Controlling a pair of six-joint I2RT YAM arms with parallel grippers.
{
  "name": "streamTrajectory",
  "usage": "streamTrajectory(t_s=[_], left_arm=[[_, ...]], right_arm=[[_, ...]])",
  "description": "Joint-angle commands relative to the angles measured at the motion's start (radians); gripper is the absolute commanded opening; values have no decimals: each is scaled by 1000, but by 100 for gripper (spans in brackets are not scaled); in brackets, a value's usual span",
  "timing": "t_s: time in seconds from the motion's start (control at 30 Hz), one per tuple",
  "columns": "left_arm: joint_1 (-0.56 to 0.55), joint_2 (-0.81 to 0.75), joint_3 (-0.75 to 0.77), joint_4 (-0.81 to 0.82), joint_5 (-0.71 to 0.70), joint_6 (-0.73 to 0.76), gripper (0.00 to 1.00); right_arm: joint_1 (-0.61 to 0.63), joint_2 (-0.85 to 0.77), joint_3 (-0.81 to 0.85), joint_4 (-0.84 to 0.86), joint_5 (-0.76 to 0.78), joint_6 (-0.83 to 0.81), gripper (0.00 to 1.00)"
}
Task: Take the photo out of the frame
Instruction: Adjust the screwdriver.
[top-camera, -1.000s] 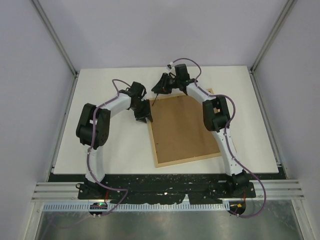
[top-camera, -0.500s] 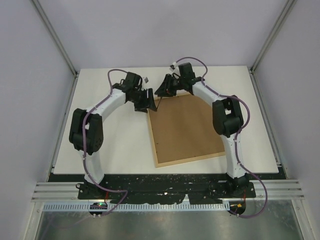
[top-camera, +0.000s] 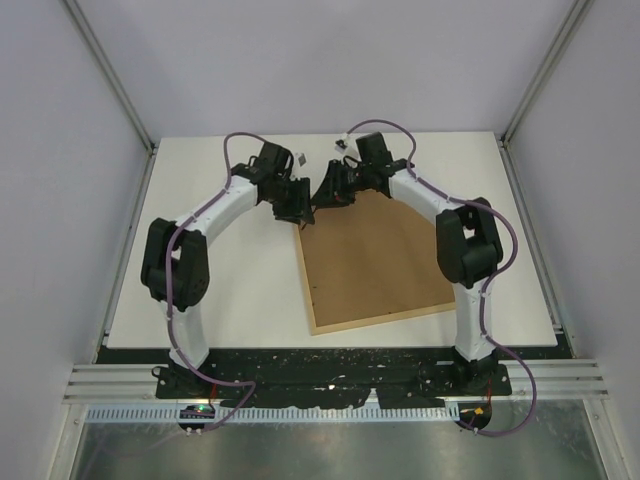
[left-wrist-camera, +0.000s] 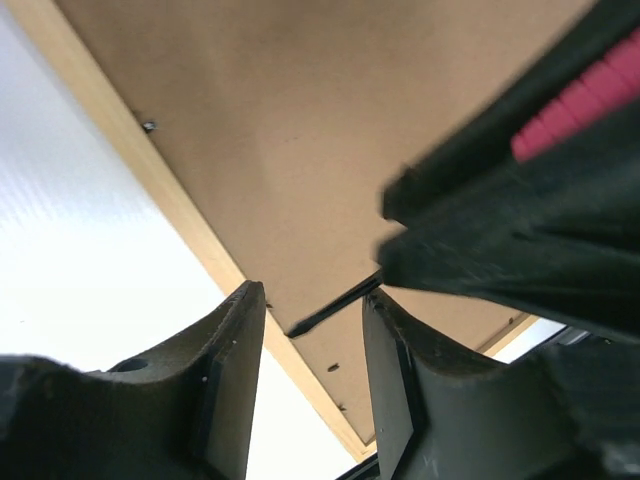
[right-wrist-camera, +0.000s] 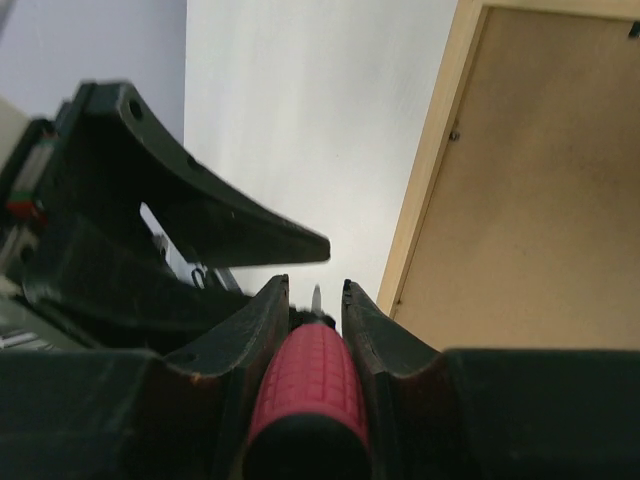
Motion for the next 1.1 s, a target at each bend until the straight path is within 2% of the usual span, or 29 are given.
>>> streamTrajectory(t_s=[0.0,0.2,0.43,0.57,0.63,0.73,0.83,1.07], left_arm=[[37,-17,24,-4,-40,26,45],[36,-1,35,-7,-48,24,41],[47,-1,48,-24,-126,53,39],[57,0,45,-25,-146,58,38],[63,-3,45,-21,-134,59,40],[79,-20,41,-4,-102,53,48],[97,-38,29,12,-79,49,55],[165,-17,-5,36,-74,24,56]], right_arm=[[-4,-108,-63,-72,-87,-83,8],[-8,-139,-78,-85,-151,-109,8],[-9,-107,-23,-165,-225,-189,8],[-15,-108,-34,-162,-205,-204,8],[-27,-116,-63,-93,-156,-177,8],[-57,-110,-130,124,-113,-57,8],[-75,-73,-126,258,-99,14,8],[-90,90,-28,416,-115,132,8]])
